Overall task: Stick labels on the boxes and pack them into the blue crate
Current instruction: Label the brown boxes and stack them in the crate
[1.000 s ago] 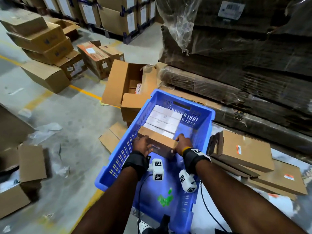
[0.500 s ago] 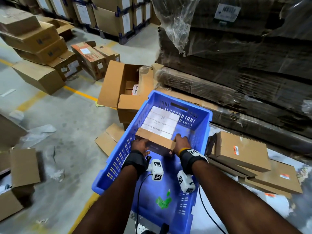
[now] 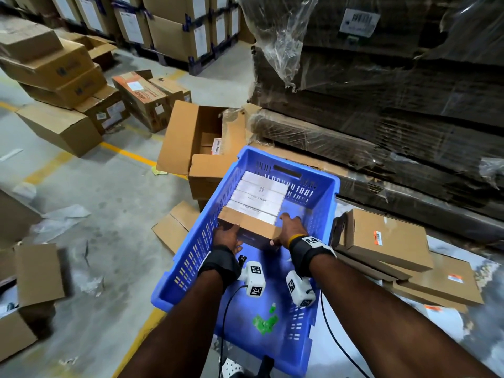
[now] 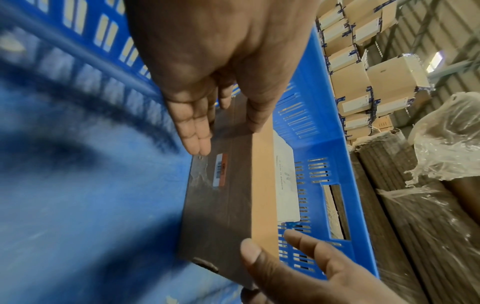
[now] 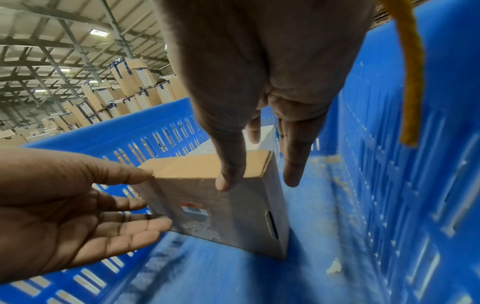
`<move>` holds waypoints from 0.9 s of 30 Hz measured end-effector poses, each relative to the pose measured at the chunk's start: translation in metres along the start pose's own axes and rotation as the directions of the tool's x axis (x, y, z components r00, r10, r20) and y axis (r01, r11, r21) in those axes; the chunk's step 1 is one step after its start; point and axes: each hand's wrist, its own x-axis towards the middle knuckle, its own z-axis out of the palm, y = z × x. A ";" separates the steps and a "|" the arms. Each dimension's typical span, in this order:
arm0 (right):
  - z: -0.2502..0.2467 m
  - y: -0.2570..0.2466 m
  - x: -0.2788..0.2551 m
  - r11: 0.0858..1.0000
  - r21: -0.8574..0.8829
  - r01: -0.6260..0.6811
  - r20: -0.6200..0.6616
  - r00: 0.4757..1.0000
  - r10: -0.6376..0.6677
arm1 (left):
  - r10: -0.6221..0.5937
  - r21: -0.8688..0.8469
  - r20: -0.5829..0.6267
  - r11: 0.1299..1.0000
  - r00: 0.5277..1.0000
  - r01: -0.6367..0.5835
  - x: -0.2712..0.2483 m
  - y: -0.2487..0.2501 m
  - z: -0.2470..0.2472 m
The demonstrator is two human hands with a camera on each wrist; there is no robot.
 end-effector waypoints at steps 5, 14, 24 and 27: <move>-0.008 -0.002 -0.007 1.000 -0.008 0.026 -0.035 0.999 -0.027 | 0.015 0.025 -0.028 1.000 0.999 -0.015 -0.014 0.006 0.001; -0.047 0.023 -0.040 0.961 0.207 0.182 -0.335 0.936 -0.105 | 0.145 0.077 0.087 0.985 0.986 -0.151 -0.068 0.020 0.042; -0.091 0.132 -0.069 0.900 0.414 0.138 -0.512 0.852 0.105 | 0.134 0.286 0.499 0.907 0.856 -0.308 -0.162 0.000 0.169; -0.100 0.180 -0.073 0.876 0.475 0.081 -0.525 0.825 0.208 | 0.134 0.369 0.532 0.853 0.836 -0.371 -0.173 -0.012 0.201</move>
